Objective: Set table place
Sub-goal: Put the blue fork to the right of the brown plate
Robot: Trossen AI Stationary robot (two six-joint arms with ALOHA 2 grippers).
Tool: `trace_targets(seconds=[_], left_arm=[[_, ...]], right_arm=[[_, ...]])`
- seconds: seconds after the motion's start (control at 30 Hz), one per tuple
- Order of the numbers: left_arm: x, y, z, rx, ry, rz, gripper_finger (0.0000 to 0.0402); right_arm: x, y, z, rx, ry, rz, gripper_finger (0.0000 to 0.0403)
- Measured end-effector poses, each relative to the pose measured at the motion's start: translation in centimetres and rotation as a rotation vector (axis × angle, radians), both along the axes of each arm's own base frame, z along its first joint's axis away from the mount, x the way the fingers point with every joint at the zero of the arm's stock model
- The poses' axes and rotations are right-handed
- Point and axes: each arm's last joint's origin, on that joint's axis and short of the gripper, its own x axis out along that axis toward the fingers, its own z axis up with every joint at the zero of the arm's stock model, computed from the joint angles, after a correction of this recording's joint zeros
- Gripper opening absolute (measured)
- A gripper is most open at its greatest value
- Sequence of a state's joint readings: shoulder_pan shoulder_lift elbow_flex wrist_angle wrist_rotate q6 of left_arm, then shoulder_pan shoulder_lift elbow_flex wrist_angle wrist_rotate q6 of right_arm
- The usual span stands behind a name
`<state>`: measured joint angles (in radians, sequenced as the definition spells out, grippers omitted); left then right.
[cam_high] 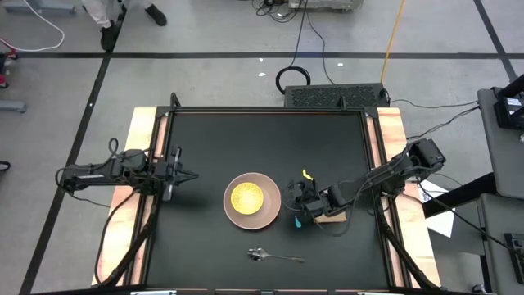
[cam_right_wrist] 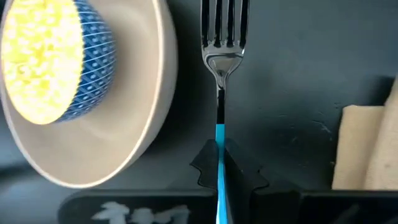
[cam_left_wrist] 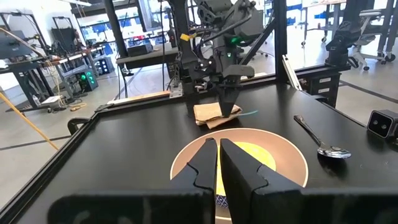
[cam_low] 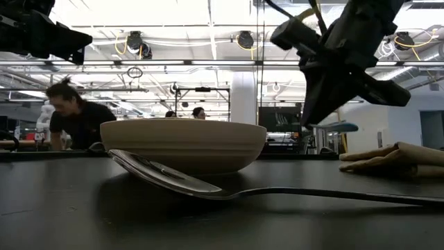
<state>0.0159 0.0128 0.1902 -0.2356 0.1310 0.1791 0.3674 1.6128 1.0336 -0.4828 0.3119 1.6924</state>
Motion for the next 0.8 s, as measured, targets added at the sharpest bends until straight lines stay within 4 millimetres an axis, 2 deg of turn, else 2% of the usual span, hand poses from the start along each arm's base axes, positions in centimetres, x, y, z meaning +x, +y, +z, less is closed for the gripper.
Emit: trace_targets(seconds=[0.37,0.8], left_arm=[[0.0,0.0,0.0,0.003,-0.002,0.0,0.0026],[0.0,0.0,0.0,0.0,-0.001,-0.002,0.0026]], right_arm=[[1.5,-0.8,-1.8,0.03,-0.014,-0.088,0.0],[1.8,-2.5,-2.2,0.033,0.02,-0.145,0.0]])
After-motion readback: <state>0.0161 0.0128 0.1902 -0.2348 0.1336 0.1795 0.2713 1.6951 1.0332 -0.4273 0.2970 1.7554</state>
